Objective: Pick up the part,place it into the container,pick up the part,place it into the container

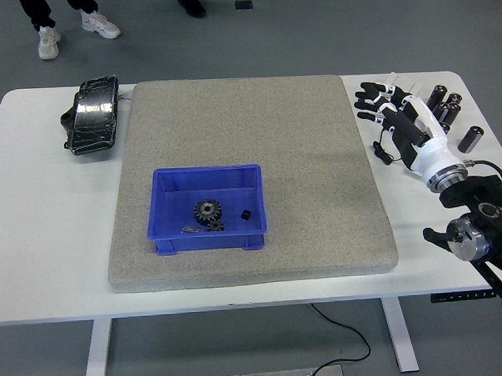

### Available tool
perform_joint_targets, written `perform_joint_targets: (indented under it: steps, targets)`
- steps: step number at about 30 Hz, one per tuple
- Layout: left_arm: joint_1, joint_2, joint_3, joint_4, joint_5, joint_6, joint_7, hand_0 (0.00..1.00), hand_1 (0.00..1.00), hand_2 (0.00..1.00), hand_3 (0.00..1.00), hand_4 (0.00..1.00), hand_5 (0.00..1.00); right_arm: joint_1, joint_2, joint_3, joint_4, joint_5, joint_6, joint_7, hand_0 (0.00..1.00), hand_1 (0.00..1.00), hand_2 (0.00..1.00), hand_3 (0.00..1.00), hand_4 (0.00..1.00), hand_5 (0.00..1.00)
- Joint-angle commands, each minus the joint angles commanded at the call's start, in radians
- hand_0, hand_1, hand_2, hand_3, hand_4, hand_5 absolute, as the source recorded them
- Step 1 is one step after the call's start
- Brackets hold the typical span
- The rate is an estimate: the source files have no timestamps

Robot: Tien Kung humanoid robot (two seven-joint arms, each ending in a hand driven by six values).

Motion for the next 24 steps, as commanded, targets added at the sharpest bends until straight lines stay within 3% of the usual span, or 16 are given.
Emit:
perform_joint_targets:
  steps: [24]
  targets:
    - [-0.002,-0.001,0.001,0.004,-0.005,-0.004,-0.004,0.688,0.677,0.633,0.603,0.657,0.4,-0.012,-0.003,0.031,0.0,0.039,0.019,-0.002,0.747,0.709,0.708,0.68,0.837,0.51]
